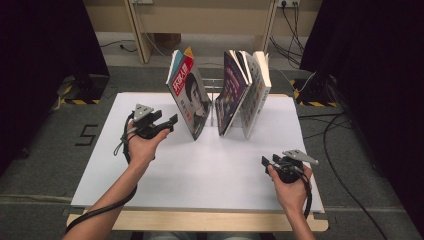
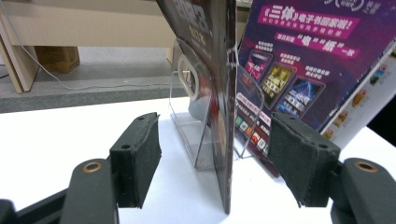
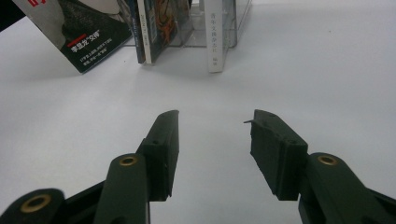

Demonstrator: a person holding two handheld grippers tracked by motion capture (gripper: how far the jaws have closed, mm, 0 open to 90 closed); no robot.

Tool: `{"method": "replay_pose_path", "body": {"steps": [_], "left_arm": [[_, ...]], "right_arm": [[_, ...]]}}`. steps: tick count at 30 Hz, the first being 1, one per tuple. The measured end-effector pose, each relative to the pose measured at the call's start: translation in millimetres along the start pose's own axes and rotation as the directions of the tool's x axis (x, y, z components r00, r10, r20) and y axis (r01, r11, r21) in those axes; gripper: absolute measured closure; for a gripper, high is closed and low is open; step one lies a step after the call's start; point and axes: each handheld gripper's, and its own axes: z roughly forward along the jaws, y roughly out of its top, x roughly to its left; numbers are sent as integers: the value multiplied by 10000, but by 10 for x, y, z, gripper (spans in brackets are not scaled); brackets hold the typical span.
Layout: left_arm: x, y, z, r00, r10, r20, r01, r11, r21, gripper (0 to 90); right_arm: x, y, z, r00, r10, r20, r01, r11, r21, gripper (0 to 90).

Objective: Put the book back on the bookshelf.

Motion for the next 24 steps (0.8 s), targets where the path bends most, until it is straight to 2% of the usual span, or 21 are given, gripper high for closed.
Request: {"method": "replay_pose_path", "body": {"steps": [9,24], "left_arm": [[100,-160,-192,10000,-5,-44,5,9999,101,329],[268,-598,-523,9997,-151,-180,159,9989,441,323]], "right_arm": [[5,0,3,10000,-67,46,67,10000,21,526],[8,0,4,9998,-136,119,136,9999,12,526]]}}
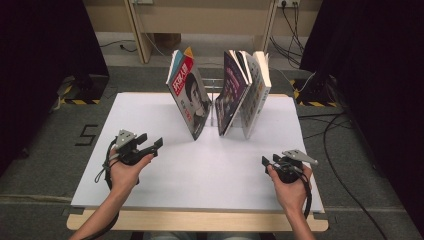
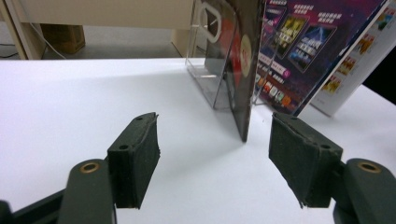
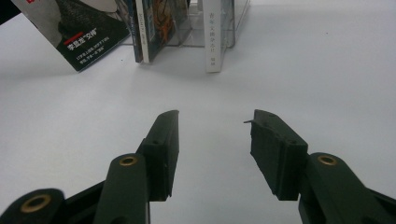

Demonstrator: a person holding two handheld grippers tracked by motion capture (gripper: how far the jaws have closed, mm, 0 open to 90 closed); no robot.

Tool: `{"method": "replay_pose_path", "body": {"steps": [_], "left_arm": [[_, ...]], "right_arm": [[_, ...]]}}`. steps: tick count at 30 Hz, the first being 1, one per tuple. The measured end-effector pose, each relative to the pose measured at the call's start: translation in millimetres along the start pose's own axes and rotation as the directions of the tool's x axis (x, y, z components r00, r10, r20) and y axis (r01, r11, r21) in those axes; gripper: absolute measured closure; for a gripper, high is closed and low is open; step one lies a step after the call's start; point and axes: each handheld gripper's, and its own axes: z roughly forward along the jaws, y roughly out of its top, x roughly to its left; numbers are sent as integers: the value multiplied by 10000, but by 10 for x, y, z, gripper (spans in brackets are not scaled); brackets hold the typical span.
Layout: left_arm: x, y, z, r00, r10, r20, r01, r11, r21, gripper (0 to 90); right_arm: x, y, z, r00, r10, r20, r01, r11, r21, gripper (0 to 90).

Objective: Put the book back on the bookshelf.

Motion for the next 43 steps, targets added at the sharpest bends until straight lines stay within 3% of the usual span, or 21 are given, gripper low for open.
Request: {"method": "replay_pose_path", "body": {"steps": [11,23,31,35,43], "left_arm": [[168,-314,-231,9993,-94,-365,100,9998,162,322],[426,-707,-376,9924,-620,-1062,667,9970,405,322],[462,-779,-405,9888,-993,-1111,1012,9948,109,321],[455,-777,-425,9897,-931,-1089,929,9957,-69,320],[482,-815,-408,9889,-1018,-1084,1029,9947,47,319]], "right_arm": [[-4,-7,5,10000,-42,56,42,10000,-5,526],[-24,-53,53,9997,-86,228,83,9999,143,526],[-36,-99,84,9991,-192,370,185,9997,184,525],[-25,-137,109,9986,-290,434,282,9994,191,522],[2,-167,146,9979,-424,480,414,9989,210,514]]}}
